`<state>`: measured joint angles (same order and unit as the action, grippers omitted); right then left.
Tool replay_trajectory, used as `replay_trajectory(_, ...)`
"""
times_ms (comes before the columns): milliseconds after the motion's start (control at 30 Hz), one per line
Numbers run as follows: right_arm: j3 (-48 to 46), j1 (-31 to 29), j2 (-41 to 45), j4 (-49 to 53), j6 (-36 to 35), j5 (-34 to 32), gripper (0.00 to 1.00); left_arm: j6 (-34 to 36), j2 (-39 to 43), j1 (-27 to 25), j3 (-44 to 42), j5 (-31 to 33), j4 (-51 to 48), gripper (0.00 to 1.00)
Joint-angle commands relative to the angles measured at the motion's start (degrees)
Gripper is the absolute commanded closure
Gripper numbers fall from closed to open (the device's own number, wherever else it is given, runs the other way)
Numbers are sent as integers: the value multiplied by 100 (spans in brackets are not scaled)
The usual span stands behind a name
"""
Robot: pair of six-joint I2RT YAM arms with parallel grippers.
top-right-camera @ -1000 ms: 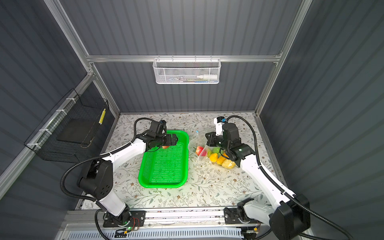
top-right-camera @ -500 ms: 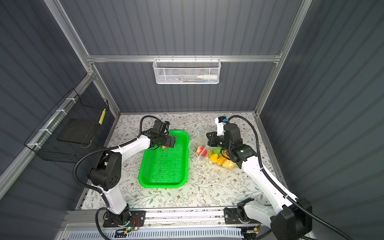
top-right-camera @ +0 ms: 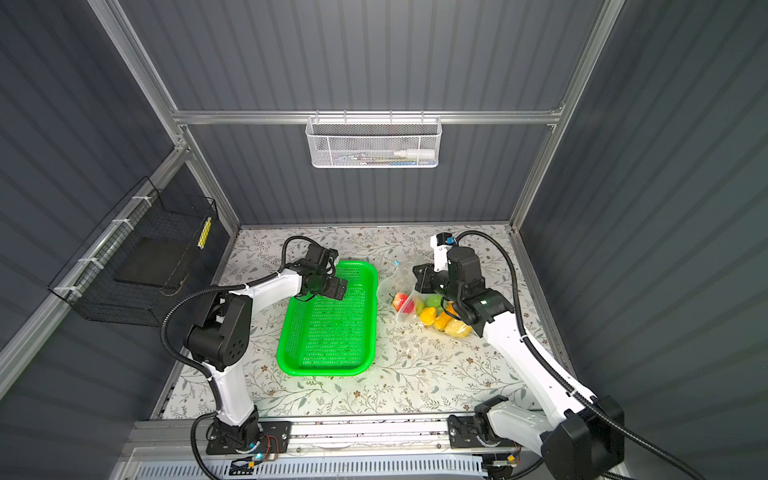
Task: Place the food in the zip-top bag and seal the zipper
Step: 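Lower the left gripper and close it around the remaining strawberry, then lift the second strawberry out of the basket with the left gripper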
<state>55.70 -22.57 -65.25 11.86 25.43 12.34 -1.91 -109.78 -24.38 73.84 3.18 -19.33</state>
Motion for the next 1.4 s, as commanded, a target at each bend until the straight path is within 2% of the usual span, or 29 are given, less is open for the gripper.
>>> replay_trajectory(0,-24,-20,72,35,-82,-56,100,99,-87,12,86,-318,-92,1)
replay_trajectory(333,-27,-19,73,4,-73,-38,100,-164,-90,11,80,-956,-184,5)
replay_trajectory(533,-10,-20,54,-8,-47,-12,100,-222,-132,10,-51,-716,-79,7)
replay_trajectory(767,17,-19,59,26,-55,-29,100,-139,-228,12,-65,-508,236,16)
replay_trajectory(900,45,-20,70,62,-78,-49,100,-55,-342,12,33,-399,197,26)
replay_trajectory(1100,90,-20,45,70,-82,-39,100,-45,-383,11,19,-400,189,28)
replay_trajectory(1233,123,-20,43,78,-82,-30,100,-78,-294,12,32,-426,135,39)
replay_trajectory(1367,125,-20,23,80,-82,-30,100,-192,-22,4,29,-588,87,44)
